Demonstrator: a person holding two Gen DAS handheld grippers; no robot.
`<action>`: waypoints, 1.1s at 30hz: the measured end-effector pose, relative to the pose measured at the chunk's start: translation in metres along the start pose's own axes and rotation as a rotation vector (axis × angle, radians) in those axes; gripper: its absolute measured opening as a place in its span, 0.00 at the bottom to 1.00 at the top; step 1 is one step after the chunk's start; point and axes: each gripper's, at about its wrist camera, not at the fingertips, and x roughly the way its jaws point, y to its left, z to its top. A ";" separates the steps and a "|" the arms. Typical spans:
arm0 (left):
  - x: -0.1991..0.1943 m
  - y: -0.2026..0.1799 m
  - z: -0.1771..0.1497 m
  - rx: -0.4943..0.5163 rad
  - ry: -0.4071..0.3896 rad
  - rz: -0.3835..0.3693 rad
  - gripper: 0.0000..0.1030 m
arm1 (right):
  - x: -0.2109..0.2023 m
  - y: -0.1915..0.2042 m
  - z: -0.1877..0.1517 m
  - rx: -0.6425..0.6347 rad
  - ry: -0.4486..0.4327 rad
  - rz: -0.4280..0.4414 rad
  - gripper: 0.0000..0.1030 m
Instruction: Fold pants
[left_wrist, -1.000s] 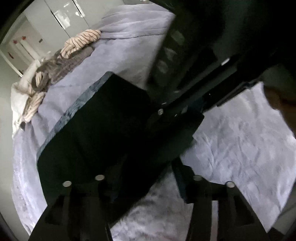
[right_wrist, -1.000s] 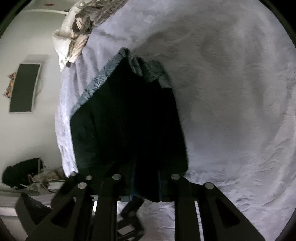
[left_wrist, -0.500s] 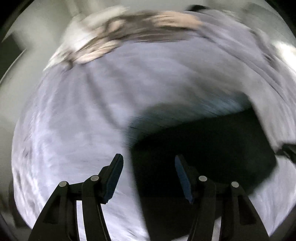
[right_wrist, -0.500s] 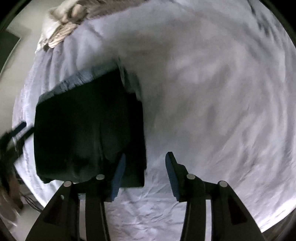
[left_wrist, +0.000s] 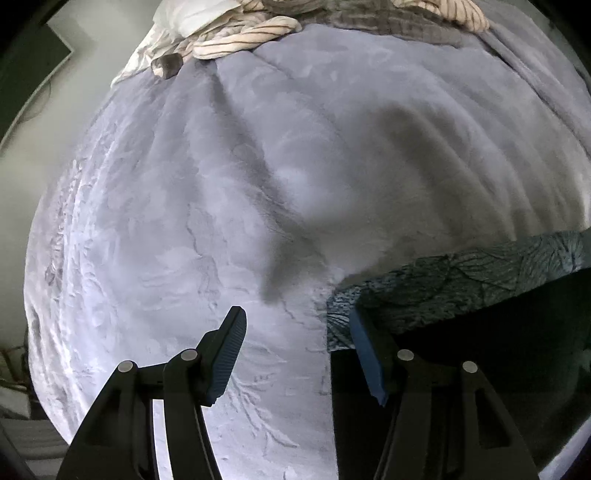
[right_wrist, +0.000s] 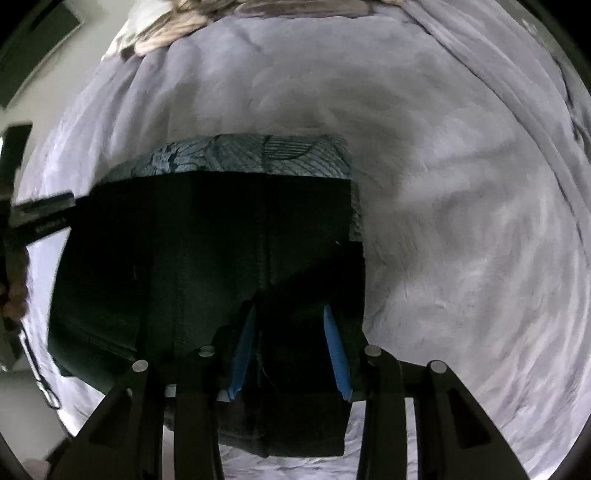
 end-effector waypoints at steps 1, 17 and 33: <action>-0.006 0.005 0.000 -0.013 -0.005 -0.012 0.58 | -0.003 -0.002 -0.003 0.005 0.003 0.003 0.41; -0.046 -0.024 -0.084 0.071 0.062 -0.179 0.60 | -0.027 -0.031 -0.070 0.189 0.015 0.009 0.46; -0.043 -0.023 -0.073 0.030 0.079 -0.142 0.77 | -0.032 -0.045 -0.074 0.250 0.030 0.023 0.57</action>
